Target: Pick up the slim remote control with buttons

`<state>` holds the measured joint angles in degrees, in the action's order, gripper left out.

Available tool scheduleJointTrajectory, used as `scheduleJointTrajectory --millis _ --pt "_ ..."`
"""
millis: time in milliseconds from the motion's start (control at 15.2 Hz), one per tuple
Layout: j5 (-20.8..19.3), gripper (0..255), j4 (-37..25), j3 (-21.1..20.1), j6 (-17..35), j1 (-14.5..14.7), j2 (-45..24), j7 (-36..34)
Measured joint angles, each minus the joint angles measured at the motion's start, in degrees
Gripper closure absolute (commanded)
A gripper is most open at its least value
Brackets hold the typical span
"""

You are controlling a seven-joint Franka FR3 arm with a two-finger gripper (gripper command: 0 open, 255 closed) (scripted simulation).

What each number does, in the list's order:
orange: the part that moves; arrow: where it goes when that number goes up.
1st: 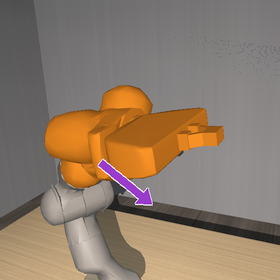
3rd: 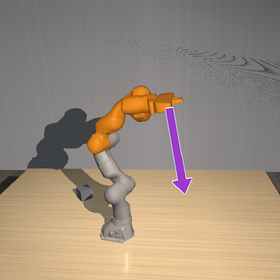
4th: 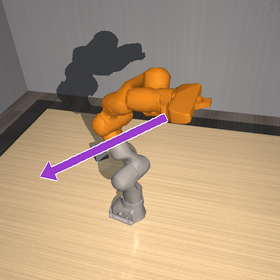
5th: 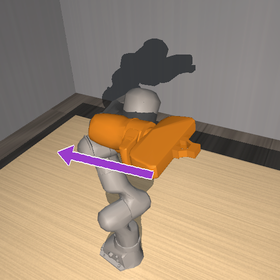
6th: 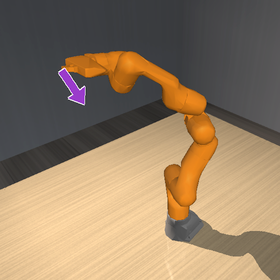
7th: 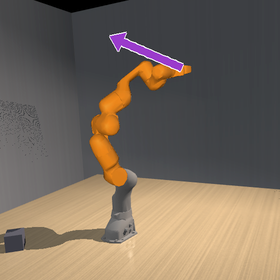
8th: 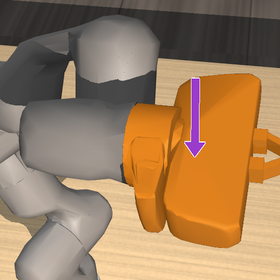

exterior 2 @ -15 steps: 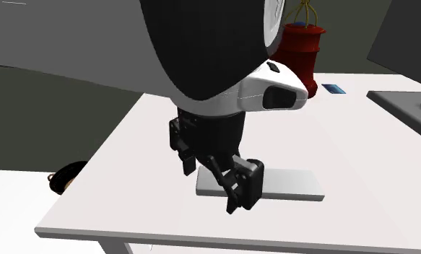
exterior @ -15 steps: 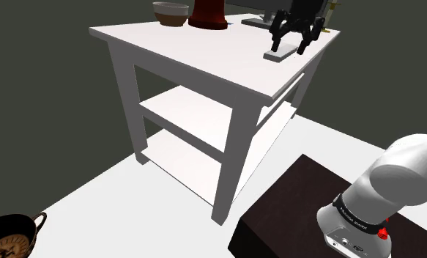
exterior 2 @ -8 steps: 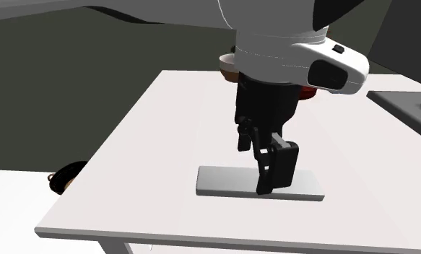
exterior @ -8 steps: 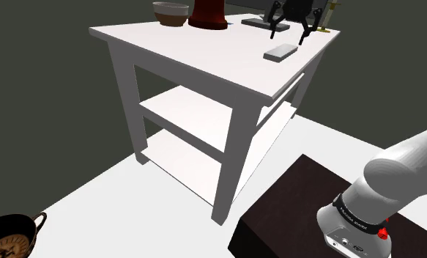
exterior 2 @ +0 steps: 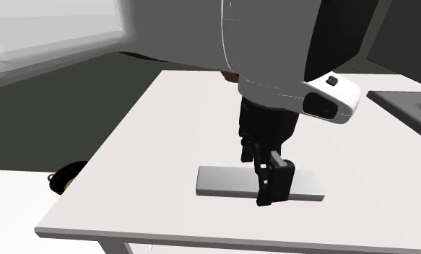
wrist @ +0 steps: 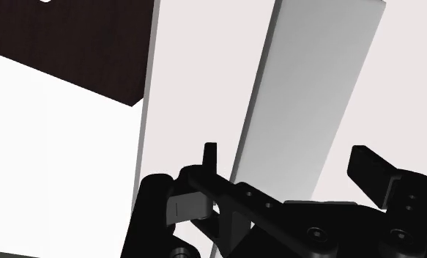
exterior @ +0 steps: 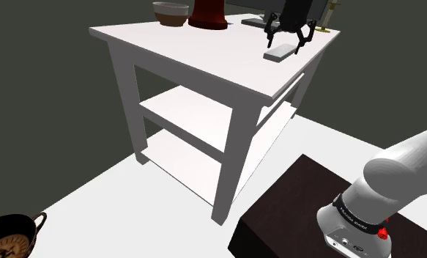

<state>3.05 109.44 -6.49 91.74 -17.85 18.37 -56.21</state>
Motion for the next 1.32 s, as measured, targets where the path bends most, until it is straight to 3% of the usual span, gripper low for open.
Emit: scheduleJointTrajectory --millis 726,1320 --pt "0.0 255 -0.1 0.0 -0.1 0.0 0.0 0.0" --pt "-0.2 255 -8.8 0.0 -6.8 0.0 -2.0 -0.4"
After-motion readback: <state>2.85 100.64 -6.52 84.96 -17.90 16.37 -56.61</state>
